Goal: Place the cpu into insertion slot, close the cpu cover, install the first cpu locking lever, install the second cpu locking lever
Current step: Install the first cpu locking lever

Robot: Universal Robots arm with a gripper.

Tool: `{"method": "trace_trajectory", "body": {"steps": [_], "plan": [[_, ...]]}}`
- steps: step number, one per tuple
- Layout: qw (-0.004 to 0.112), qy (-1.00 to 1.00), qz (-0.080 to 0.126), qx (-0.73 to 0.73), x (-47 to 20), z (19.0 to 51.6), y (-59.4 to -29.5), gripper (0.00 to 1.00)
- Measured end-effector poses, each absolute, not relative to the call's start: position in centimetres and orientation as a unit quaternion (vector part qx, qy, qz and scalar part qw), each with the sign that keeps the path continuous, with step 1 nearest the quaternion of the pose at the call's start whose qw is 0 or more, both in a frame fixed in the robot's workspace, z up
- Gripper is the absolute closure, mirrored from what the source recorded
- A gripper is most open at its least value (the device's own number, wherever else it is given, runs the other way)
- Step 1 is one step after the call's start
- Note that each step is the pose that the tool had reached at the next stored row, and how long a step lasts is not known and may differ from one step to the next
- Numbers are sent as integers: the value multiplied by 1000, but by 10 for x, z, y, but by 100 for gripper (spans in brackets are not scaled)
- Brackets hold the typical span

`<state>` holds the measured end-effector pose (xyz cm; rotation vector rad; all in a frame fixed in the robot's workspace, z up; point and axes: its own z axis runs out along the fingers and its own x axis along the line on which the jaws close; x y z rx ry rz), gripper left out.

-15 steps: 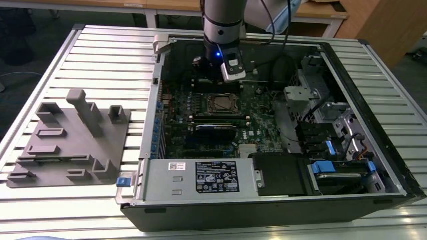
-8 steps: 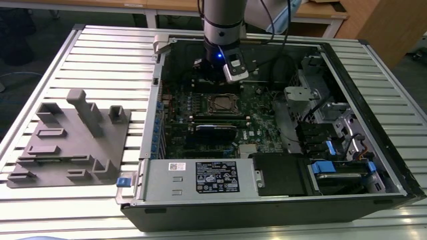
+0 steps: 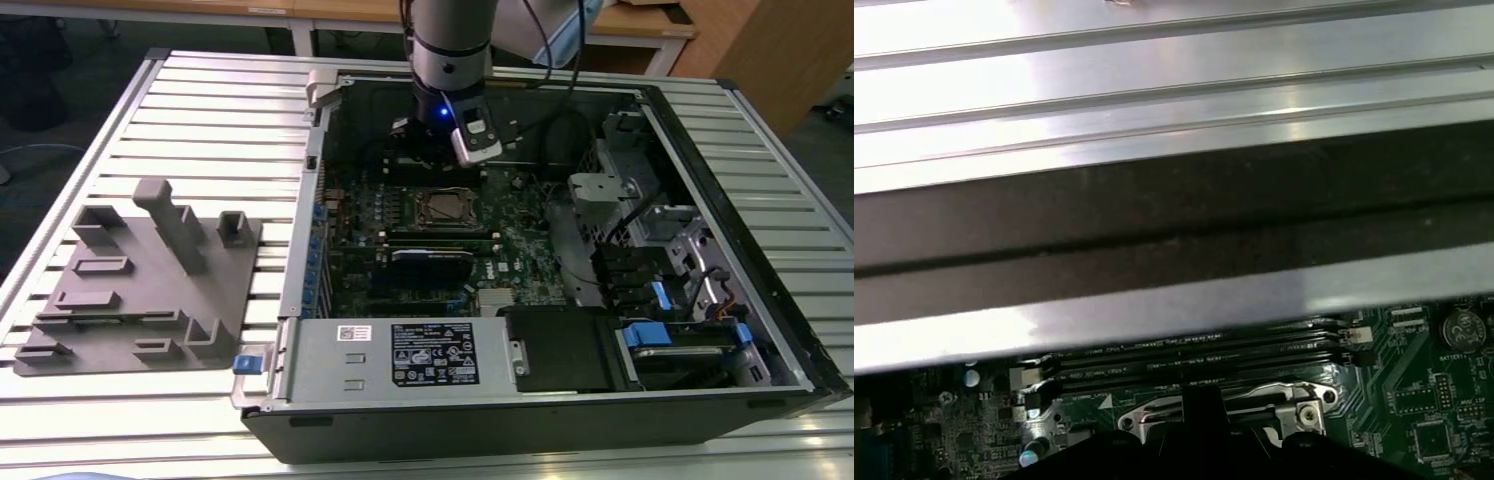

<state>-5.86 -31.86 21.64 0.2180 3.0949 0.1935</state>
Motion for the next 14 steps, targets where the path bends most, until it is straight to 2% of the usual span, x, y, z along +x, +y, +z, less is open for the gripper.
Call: {"method": "trace_trajectory", "body": {"steps": [14], "plan": [[17,996,57,70,-49,216,-330,89]]}}
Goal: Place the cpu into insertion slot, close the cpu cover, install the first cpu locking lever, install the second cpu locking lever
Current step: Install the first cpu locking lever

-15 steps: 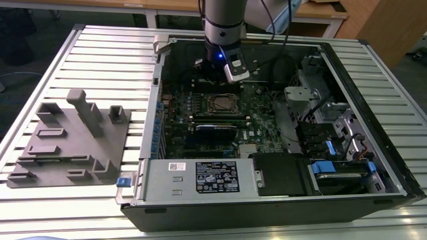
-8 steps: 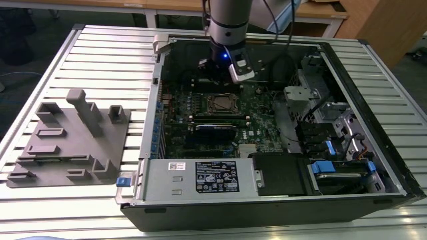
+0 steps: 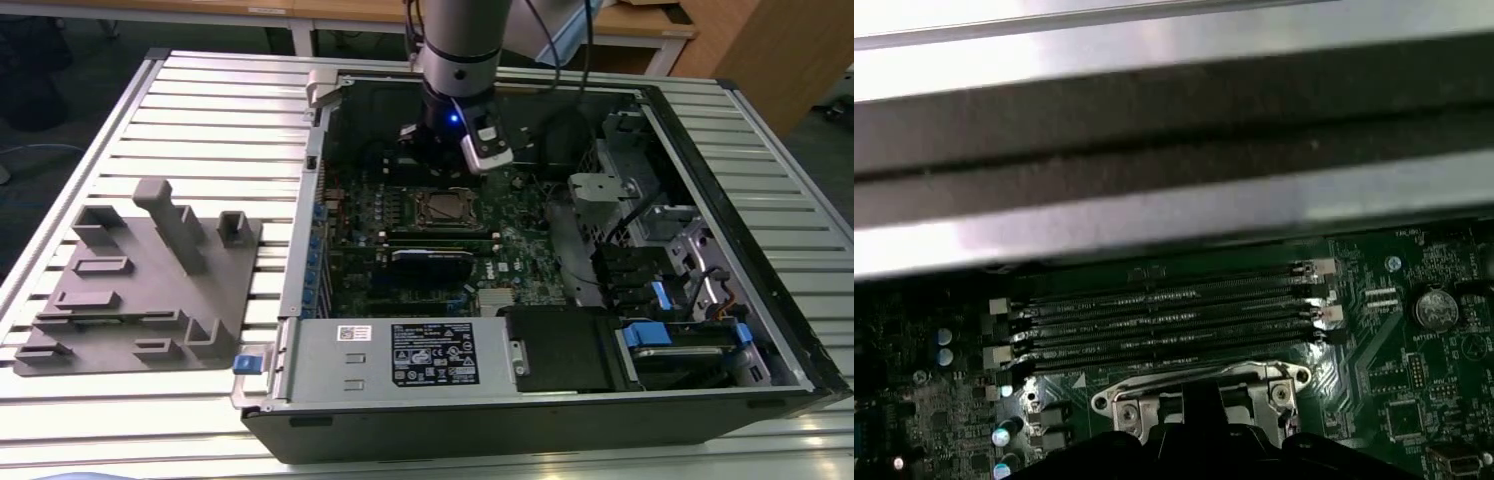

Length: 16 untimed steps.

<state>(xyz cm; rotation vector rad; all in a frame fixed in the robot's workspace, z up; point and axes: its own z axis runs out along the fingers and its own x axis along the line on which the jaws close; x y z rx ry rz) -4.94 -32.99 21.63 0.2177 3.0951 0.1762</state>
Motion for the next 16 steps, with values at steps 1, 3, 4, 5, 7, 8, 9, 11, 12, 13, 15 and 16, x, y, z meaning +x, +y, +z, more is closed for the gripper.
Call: {"method": "trace_trajectory", "body": {"steps": [1,3,4,5,7,8,9,11,12,13,15,16], "plan": [[17,996,55,70,-49,216,-331,89],[17,996,52,70,-49,216,-333,89],[17,996,51,70,-49,216,-334,89],[17,996,49,70,-49,216,-335,89],[18,996,45,70,-49,216,-336,89],[18,996,43,70,-49,216,-336,89],[18,997,41,70,-49,216,-336,89],[18,997,38,70,-49,216,-338,89],[18,997,37,70,-49,216,-339,89],[18,997,37,70,-49,216,-340,89],[18,997,36,70,-49,216,-342,89],[18,997,36,70,-49,216,-343,89]]}}
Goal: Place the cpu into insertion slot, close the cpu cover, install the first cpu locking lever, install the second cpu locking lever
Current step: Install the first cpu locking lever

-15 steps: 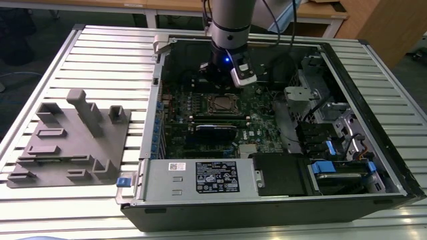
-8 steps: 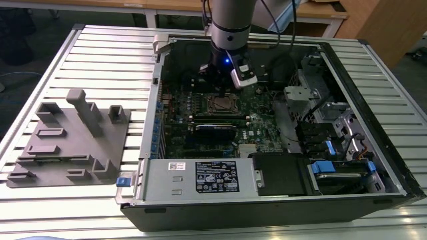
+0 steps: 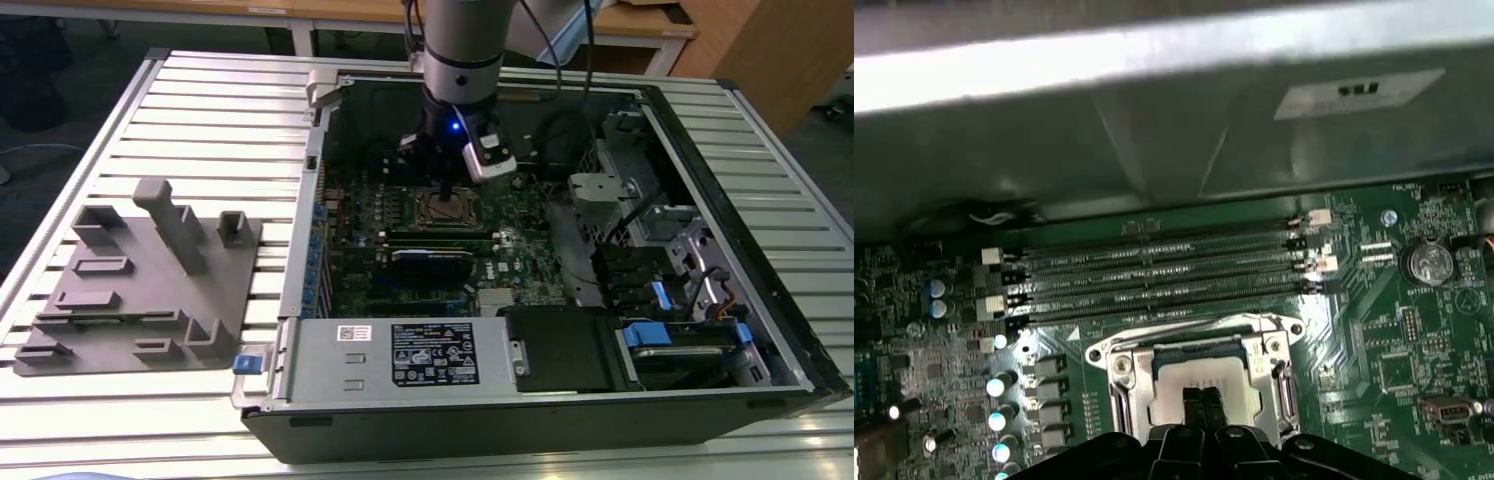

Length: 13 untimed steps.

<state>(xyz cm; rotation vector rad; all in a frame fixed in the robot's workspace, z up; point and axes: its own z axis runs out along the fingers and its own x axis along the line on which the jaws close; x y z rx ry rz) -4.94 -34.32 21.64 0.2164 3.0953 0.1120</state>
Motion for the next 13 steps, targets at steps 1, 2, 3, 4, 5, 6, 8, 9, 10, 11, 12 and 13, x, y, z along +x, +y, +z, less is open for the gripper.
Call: {"method": "trace_trajectory", "body": {"steps": [1,2,3,4,5,6,8,9,10,11,12,13], "plan": [[18,997,36,70,-49,216,-344,89],[18,997,36,70,-49,216,-344,89],[18,997,36,70,-49,216,-344,89],[18,997,36,70,-49,216,-344,89],[18,997,36,70,-49,216,-344,89],[18,997,36,70,-49,216,-344,89],[18,997,36,70,-49,218,-344,89],[18,997,36,70,-49,219,-344,89],[18,997,36,70,-49,221,-344,89],[18,997,36,70,-49,223,-344,89],[18,997,36,70,-49,224,-344,89],[18,997,36,70,-49,225,-344,89]]}}
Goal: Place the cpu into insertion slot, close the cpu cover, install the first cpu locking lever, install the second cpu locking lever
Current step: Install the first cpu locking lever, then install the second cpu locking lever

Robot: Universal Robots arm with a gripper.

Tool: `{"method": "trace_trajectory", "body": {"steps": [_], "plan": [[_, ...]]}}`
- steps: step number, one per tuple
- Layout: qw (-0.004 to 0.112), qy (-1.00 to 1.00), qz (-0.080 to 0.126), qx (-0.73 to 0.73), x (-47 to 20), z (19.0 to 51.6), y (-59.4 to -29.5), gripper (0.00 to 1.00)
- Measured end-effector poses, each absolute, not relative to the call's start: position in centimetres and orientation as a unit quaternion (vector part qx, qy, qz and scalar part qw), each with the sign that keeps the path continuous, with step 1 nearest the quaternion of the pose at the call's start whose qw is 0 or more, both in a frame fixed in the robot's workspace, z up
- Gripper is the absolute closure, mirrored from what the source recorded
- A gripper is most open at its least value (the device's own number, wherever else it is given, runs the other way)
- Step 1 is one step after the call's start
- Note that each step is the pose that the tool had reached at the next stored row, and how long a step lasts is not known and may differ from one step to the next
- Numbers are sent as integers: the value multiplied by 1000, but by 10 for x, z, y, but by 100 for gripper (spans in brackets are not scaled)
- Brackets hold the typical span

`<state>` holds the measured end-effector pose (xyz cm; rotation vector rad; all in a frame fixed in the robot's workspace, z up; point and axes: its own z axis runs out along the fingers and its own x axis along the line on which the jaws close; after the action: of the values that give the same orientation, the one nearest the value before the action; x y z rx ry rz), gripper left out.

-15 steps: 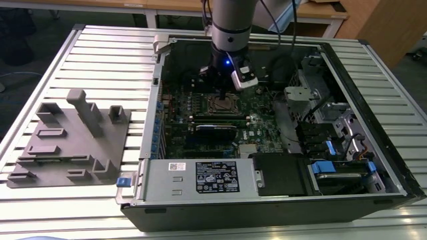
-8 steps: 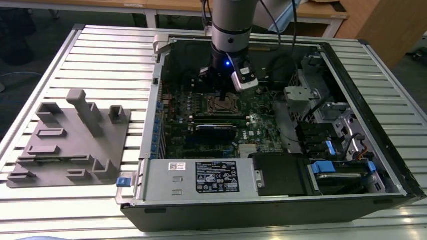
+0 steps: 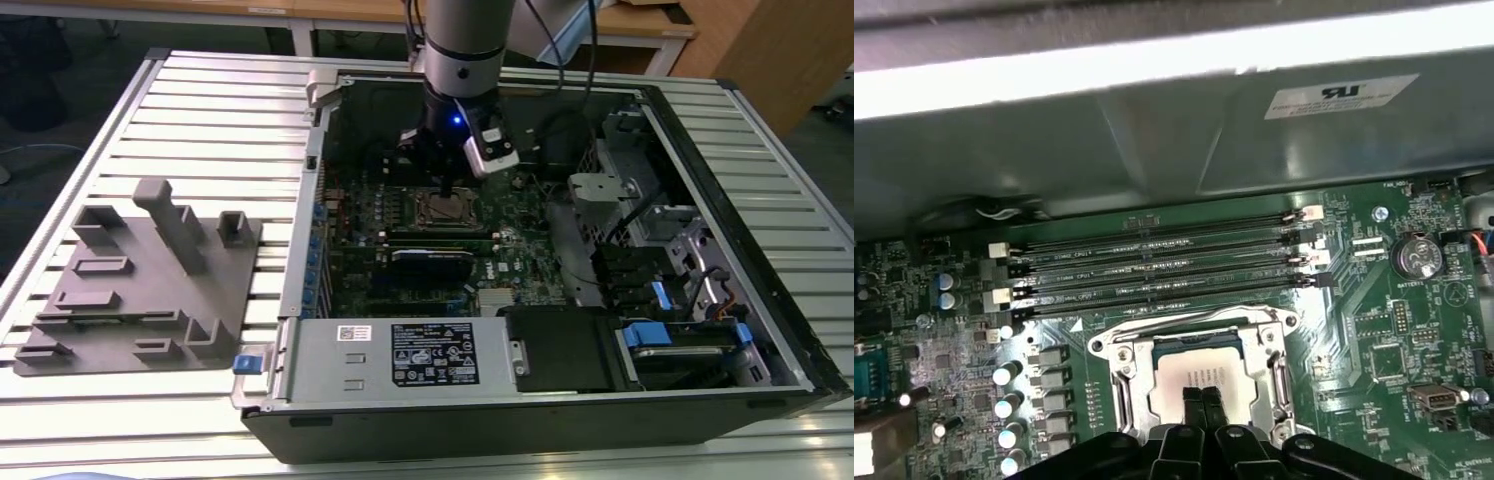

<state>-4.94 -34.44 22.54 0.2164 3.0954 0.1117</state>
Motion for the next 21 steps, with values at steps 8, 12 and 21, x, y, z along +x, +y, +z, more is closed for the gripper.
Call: {"method": "trace_trajectory", "body": {"steps": [8,12,21], "plan": [[18,997,36,70,-49,231,-345,89],[18,997,36,70,-49,231,-348,89],[18,997,36,70,-49,232,-347,89]]}}
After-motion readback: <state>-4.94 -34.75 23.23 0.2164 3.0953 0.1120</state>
